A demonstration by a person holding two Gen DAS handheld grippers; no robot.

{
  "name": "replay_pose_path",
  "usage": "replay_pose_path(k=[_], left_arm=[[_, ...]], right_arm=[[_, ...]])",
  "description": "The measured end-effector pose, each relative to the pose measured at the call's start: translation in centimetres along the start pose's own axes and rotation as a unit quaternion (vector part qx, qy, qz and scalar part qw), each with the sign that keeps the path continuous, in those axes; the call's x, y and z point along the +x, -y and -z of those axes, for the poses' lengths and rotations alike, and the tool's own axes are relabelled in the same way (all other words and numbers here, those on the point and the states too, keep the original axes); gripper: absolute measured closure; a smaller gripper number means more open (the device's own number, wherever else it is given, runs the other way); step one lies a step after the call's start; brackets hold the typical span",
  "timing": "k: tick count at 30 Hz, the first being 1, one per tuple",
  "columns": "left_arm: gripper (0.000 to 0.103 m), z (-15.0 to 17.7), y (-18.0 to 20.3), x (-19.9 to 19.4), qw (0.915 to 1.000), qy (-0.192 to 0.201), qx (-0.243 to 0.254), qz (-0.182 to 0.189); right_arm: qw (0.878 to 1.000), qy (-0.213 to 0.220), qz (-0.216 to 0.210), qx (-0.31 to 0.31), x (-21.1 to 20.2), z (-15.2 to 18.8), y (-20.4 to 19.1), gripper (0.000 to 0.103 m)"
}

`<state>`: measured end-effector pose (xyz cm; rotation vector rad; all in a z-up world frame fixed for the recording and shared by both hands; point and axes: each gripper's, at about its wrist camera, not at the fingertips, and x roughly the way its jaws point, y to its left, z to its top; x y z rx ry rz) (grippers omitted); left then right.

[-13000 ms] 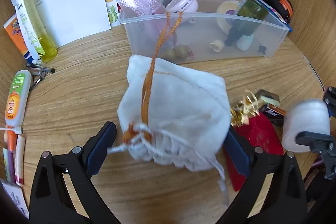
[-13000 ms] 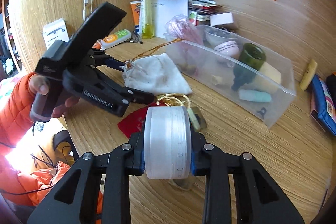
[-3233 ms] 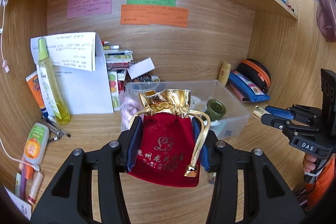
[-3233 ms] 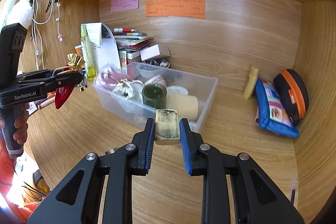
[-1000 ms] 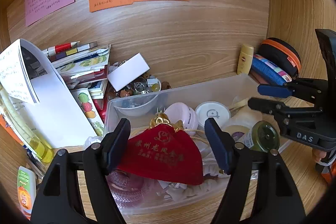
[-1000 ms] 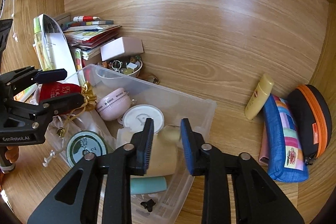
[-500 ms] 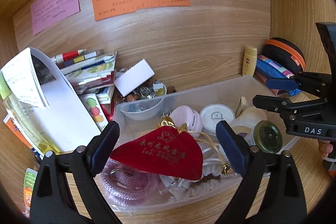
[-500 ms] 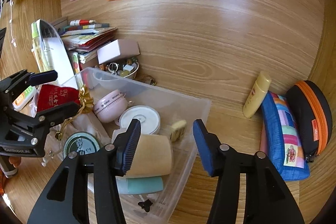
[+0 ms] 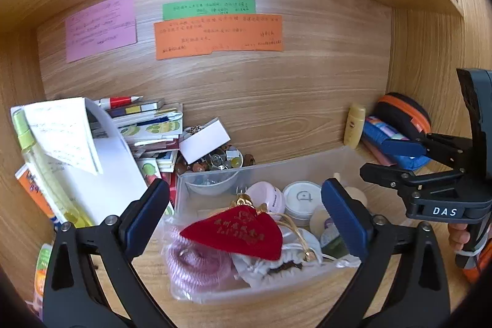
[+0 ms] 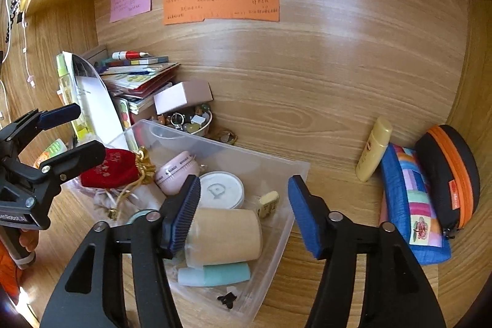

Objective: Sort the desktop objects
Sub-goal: 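Open the left tool to drop the red pouch into the box, then move the left tool to the gold-edged strip and grasp it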

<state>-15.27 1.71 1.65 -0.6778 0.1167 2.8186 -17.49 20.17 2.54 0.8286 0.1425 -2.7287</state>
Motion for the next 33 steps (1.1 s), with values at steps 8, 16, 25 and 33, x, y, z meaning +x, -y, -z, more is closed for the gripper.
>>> replay_pose_path(k=[8,16,25,33], left_arm=[[0.001,0.6,0.1,-2.9,0.9997,-0.012,-0.015,0.017],[0.001,3.0,1.8,-5.0,0.9993,-0.031,0.011,0.016],[0.001,7.8,4.3,-5.6,0.9941,-0.091,0.04,0.044],[0.001,10.8,6.7,-4.6,0.9848,-0.144,0.044,0.087]], right_arm=[[0.999,0.032,-0.002,-0.015,-4.8,0.6,-1.3,0.03],[0.999,0.036,0.006,-0.033,-7.8,2.9,-2.5,0.026],[0.999,0.017,0.004,-0.037,-9.8,5.8,-2.8,0.026],[1.0,-0.01,-0.012,-0.019,-9.4,8.6,-2.5,0.026]])
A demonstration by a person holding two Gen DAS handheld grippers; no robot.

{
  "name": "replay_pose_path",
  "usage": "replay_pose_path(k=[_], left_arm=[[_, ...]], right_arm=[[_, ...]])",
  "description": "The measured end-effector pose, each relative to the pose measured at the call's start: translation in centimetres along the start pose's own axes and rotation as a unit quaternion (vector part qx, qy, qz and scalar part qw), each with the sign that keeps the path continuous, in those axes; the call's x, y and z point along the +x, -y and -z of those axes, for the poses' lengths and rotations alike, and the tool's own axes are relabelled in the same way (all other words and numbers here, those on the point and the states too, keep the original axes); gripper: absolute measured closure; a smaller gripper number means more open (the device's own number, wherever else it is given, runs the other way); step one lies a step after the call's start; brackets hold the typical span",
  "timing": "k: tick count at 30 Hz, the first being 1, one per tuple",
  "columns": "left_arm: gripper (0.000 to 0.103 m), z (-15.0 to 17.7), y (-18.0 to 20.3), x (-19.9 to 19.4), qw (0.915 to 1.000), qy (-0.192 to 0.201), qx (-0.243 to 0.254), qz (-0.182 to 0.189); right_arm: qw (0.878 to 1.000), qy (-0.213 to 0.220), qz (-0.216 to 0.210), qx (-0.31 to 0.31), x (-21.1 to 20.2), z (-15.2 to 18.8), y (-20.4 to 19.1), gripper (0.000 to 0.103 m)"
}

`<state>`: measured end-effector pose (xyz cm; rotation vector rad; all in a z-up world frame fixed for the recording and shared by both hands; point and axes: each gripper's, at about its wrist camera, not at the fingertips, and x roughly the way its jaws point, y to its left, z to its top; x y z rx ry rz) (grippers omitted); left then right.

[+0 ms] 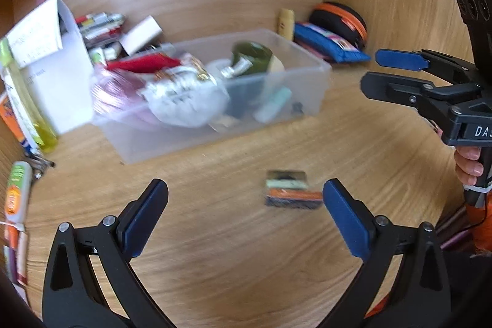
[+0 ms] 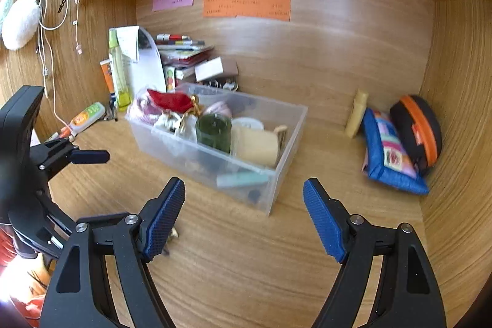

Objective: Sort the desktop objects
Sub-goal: 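Move the left tool to the gold-edged strip and grasp it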

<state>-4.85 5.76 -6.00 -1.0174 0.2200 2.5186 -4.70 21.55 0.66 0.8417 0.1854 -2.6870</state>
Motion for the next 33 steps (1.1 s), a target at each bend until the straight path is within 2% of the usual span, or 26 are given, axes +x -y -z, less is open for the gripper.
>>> replay_pose_path(k=[4,8,13,14,16,18,20,22,24,27,33], left_arm=[[0.001,0.0,1.3,1.2,0.9992,-0.028,0.009,0.027],[0.001,0.3,2.3,1.6,0.999,-0.025,0.022,0.031],[0.001,0.4,2.0,2.9,0.9984,-0.048,0.014,0.026],[0.003,0.4,2.0,2.9,0.9986,-0.046,0.014,0.022],[0.013,0.4,2.1,2.9,0.9986,-0.045,0.015,0.022],[0.028,0.4,2.1,3.2,0.9982,-0.051,0.017,0.026],[0.031,0.5,2.2,3.4,0.9979,-0.055,0.017,0.029],[0.038,0.7,2.2,3.6,0.9977,-0.058,0.019,0.03],[0.051,0.7,2.2,3.7,0.9971,-0.064,0.021,0.036],[0.056,0.7,2.2,3.8,0.997,-0.064,0.026,0.036],[0.056,0.8,1.1,3.2,0.9979,-0.052,0.014,0.036]], right_arm=[[1.0,-0.006,-0.015,0.01,0.3,0.9,0.2,0.026],[1.0,-0.019,-0.009,0.013,0.8,1.4,0.2,0.026],[1.0,-0.017,-0.016,0.02,0.7,2.0,0.4,0.026],[0.999,-0.018,-0.018,0.022,0.8,2.2,0.5,0.026],[0.999,-0.026,-0.021,0.025,1.2,2.3,0.6,0.026],[0.999,-0.034,-0.022,0.026,1.6,2.5,0.7,0.026],[0.999,-0.038,-0.026,0.027,1.9,2.6,0.7,0.026],[0.998,-0.04,-0.031,0.028,2.1,2.7,0.6,0.026],[0.998,-0.042,-0.036,0.028,2.2,2.9,0.5,0.026],[0.998,-0.048,-0.04,0.024,2.5,2.9,0.0,0.026],[0.997,-0.058,-0.054,0.003,3.3,3.1,-1.5,0.026]])
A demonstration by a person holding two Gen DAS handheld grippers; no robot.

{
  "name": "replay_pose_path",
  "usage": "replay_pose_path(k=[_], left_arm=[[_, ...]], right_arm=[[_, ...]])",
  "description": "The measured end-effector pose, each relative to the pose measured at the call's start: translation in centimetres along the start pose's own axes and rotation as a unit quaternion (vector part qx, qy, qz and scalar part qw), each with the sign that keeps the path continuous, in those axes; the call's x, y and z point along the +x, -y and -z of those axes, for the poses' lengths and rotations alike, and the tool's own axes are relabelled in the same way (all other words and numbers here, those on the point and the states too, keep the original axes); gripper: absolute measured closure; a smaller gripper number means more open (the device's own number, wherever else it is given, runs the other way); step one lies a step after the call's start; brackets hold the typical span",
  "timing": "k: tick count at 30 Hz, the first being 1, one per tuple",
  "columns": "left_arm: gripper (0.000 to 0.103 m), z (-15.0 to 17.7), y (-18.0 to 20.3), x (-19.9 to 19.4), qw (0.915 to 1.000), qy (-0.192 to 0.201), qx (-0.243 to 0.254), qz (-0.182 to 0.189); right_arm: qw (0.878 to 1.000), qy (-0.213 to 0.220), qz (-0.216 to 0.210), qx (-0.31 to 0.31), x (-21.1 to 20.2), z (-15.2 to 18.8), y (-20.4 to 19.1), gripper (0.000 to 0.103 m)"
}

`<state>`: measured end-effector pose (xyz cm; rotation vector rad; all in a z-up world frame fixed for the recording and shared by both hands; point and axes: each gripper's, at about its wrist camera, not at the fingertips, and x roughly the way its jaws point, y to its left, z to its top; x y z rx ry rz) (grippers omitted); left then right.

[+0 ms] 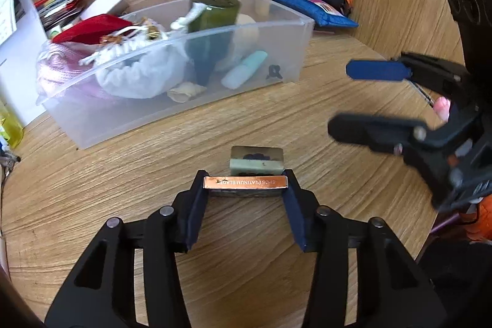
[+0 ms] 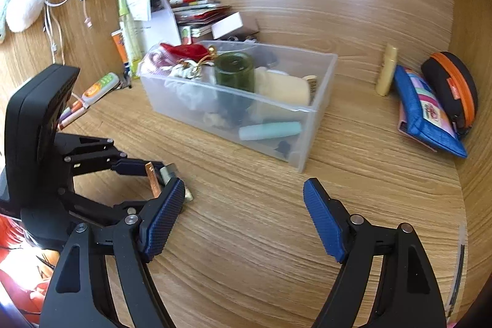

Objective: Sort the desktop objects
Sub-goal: 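Move the left tool to the gold-edged strip and grasp it, then lift the gold-edged strip with the left tool while the right tool regrasps the small block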

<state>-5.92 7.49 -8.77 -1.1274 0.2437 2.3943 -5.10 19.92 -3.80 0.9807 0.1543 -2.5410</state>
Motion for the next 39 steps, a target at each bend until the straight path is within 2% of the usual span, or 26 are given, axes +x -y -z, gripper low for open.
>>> replay_pose_path(k=[12,16,23,33,39], left_arm=[[0.056,0.8,-5.1,-2.6,0.9961,0.044,-0.058,-0.05],[0.056,1.2,-6.4,-2.7,0.9951,0.048,-0.075,-0.044],[0.056,1.4,-6.1,-3.6,0.9936,0.08,-0.072,-0.036],[0.056,1.6,-5.7,-3.8,0.9938,0.086,-0.063,-0.031],[0.056,1.7,-5.7,-3.8,0.9936,0.087,-0.065,-0.033]], right_arm=[[0.998,-0.043,-0.024,-0.046,3.6,-0.6,-3.3,0.026],[0.996,-0.063,-0.048,-0.05,5.0,-0.9,-4.1,0.026],[0.993,-0.074,-0.035,-0.079,6.8,-1.7,-5.2,0.028],[0.991,-0.087,-0.042,-0.09,8.0,-2.1,-5.5,0.045],[0.989,-0.092,-0.056,-0.097,8.4,-2.4,-5.9,0.071]])
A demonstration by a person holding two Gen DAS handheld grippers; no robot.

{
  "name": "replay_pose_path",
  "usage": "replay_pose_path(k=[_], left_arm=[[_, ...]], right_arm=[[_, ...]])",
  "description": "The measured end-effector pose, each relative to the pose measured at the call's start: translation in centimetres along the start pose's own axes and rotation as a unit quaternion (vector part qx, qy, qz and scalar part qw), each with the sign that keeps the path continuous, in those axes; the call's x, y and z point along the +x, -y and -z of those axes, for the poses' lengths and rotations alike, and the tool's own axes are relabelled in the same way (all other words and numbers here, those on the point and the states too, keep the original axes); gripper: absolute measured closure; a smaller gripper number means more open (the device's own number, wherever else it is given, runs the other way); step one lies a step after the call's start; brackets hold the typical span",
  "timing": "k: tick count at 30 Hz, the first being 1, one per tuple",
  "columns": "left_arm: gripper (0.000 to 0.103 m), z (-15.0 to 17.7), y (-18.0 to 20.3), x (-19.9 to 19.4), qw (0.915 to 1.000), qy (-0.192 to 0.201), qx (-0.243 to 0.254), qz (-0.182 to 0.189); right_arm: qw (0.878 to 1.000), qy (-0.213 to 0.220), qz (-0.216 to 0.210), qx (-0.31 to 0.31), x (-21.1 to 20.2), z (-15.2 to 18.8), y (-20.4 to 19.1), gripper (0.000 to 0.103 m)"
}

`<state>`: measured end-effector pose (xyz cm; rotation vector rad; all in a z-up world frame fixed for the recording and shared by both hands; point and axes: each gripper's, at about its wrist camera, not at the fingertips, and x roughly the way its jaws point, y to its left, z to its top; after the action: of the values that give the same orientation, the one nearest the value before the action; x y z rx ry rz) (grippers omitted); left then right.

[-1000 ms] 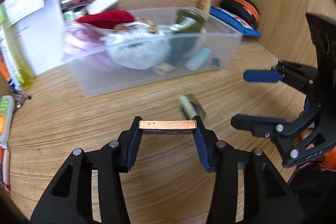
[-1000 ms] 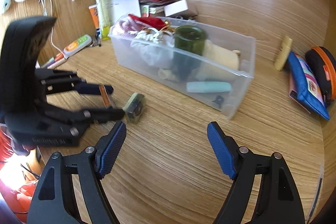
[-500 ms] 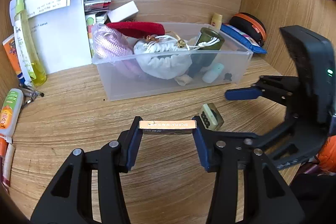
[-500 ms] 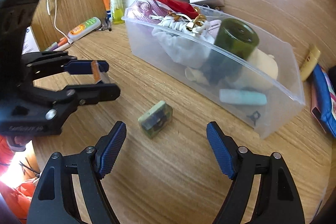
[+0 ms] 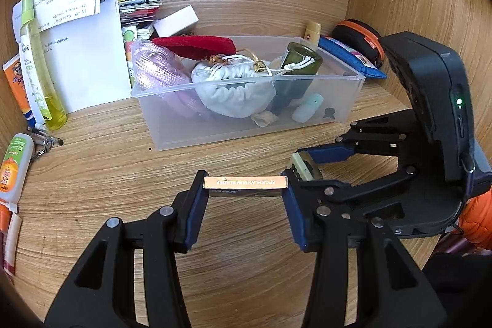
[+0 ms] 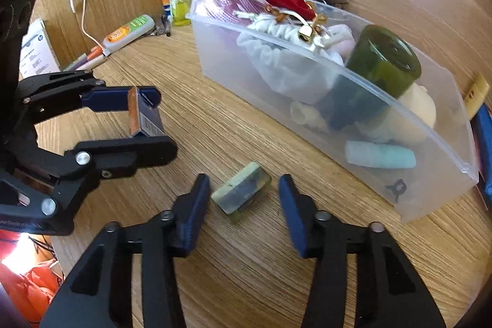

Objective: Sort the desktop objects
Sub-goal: 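Lift the gold-edged strip with the left tool while the right tool regrasps the small block, then carry the strip and small block over the clear box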

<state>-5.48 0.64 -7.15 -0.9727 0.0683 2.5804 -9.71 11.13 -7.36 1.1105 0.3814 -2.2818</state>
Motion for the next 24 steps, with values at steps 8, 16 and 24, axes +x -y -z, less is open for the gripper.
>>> replay_pose_path(k=[8,16,24], left_arm=[[0.056,0.0,0.0,0.1,1.0,-0.002,-0.002,-0.009],[0.056,-1.1,0.3,-0.2,0.9997,-0.005,0.0,-0.022],[0.056,-4.1,1.1,-2.3,0.9988,0.038,0.017,-0.025]], right_arm=[[1.0,0.021,0.007,-0.004,-1.2,-0.2,-0.4,0.071],[0.998,0.052,0.015,0.021,-4.6,-0.4,0.9,0.071],[0.995,0.084,0.036,0.046,-8.0,-0.9,3.1,0.071]])
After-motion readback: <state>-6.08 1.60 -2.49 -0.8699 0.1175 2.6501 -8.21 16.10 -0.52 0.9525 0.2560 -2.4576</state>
